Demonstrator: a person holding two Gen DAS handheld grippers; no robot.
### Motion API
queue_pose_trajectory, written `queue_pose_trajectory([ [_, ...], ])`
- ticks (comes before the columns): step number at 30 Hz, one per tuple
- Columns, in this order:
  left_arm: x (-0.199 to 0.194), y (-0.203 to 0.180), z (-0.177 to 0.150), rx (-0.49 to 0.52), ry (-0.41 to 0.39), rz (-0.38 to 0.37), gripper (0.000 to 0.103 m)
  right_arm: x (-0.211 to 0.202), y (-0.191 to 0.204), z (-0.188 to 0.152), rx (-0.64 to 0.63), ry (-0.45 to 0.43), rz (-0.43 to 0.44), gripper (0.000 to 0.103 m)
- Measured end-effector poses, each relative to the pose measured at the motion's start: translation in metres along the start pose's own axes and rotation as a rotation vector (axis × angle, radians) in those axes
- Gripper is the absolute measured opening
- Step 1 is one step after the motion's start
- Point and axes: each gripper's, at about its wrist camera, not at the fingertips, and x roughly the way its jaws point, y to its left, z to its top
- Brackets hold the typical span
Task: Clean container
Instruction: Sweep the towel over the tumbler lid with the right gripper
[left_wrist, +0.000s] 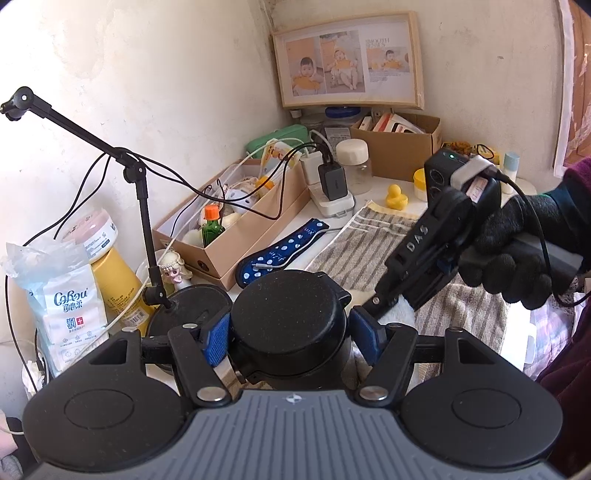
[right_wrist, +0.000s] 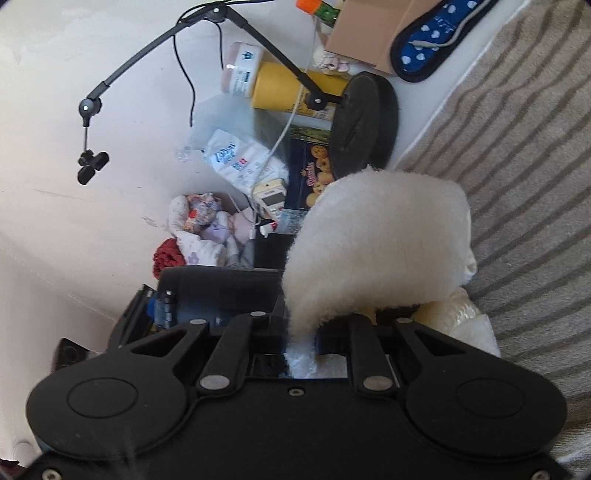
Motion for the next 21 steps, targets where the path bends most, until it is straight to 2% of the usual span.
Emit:
queue_pose_trajectory([
  [2,0.003,-0.003,0.006,-0.022,0.034,0.022,0.067,-0.002,-0.004,-0.002,0.008,-0.007,-0.01,0.013],
  [6,0.008,-0.008,0.016,-0.126,0.097,0.116,0.07,-0.009,-0.002,0.0,-0.005,-0.018,-0.014,0.013],
  [11,0.003,-0.014,0.026,-0.325,0.114,0.202,0.072,-0.02,0.002,0.006,-0.014,-0.045,-0.002,0.013],
  [12,0.003,-0.014,0.025,-0.339,0.11,0.217,0.072,-0.022,0.003,0.007,-0.015,-0.049,-0.001,0.013],
  [14,0.006,-0.021,0.024,-0.304,0.109,0.256,0.072,-0.026,0.003,0.009,-0.015,-0.058,0.0,0.013],
  [17,0.012,-0.029,0.018,-0.17,0.125,0.288,0.071,-0.03,0.004,0.012,-0.015,-0.068,0.002,0.013],
  [19,0.013,-0.029,0.015,-0.098,0.123,0.255,0.071,-0.032,0.005,0.012,-0.018,-0.07,0.009,0.013],
  [21,0.011,-0.024,0.014,-0.031,0.107,0.187,0.071,-0.034,0.006,0.012,-0.021,-0.072,0.021,0.013],
])
